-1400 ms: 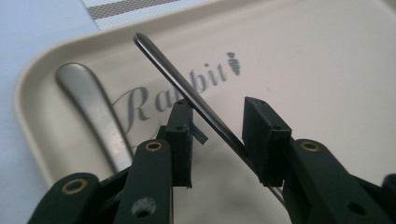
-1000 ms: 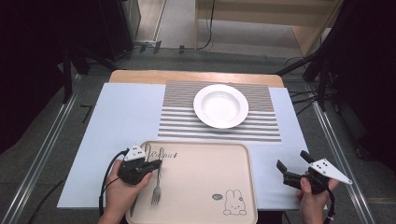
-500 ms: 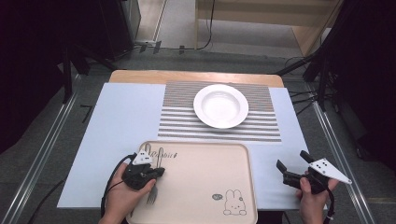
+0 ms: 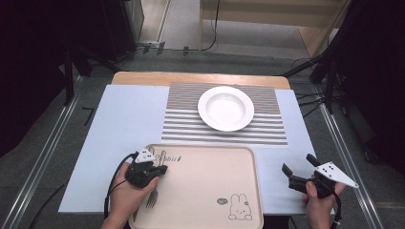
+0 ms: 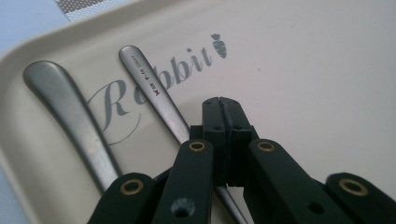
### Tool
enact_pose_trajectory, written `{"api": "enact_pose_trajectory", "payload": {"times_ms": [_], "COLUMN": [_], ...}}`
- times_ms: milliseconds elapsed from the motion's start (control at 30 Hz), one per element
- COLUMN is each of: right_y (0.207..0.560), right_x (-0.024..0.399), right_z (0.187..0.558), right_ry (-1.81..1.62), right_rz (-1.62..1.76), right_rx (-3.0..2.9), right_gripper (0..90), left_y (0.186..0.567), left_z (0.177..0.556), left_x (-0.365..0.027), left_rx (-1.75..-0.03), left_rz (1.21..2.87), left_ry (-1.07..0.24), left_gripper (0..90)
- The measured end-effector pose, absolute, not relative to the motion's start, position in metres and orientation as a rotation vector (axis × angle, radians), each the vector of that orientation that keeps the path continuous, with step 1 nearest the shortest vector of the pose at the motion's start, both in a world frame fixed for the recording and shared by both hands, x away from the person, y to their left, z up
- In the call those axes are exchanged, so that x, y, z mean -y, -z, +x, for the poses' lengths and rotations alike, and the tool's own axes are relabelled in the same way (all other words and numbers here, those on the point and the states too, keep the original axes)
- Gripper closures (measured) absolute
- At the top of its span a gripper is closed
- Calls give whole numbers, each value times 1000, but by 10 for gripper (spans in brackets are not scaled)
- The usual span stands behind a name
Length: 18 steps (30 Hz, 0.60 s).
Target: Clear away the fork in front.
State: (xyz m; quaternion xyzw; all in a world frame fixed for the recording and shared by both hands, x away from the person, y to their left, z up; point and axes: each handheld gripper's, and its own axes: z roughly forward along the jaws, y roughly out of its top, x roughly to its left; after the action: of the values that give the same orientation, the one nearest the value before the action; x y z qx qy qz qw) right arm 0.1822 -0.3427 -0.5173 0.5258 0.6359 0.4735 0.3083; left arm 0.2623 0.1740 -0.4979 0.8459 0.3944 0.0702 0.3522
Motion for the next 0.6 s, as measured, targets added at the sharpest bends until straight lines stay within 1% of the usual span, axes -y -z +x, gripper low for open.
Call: {"api": "enact_pose_trajectory", "payload": {"times_ms": [200, 267, 400, 433, 533, 600], "right_y": [517, 517, 517, 517, 517, 517], "right_x": [342, 342, 342, 342, 342, 341], "right_z": [182, 182, 183, 183, 182, 183], "right_ry": [-1252, -1252, -1251, -1252, -1250, -1249], "right_rz": [1386, 1386, 1387, 1386, 1386, 1383], "right_rx": [-1685, -1684, -1681, -1682, -1683, -1685], "right_gripper": [0, 0, 0, 0, 0, 0], "left_y": [496, 493, 486, 484, 479, 474], "left_z": [262, 262, 263, 263, 262, 260], "left_x": [-179, -180, -184, -184, -185, -185], "left_rx": [-1012, -989, -973, -973, -964, -960], "left_rz": [2138, 2118, 2063, 2055, 2020, 1997], "left_ry": [-190, -189, -143, -142, -136, -156], "left_gripper": [892, 830, 635, 569, 413, 285]}}
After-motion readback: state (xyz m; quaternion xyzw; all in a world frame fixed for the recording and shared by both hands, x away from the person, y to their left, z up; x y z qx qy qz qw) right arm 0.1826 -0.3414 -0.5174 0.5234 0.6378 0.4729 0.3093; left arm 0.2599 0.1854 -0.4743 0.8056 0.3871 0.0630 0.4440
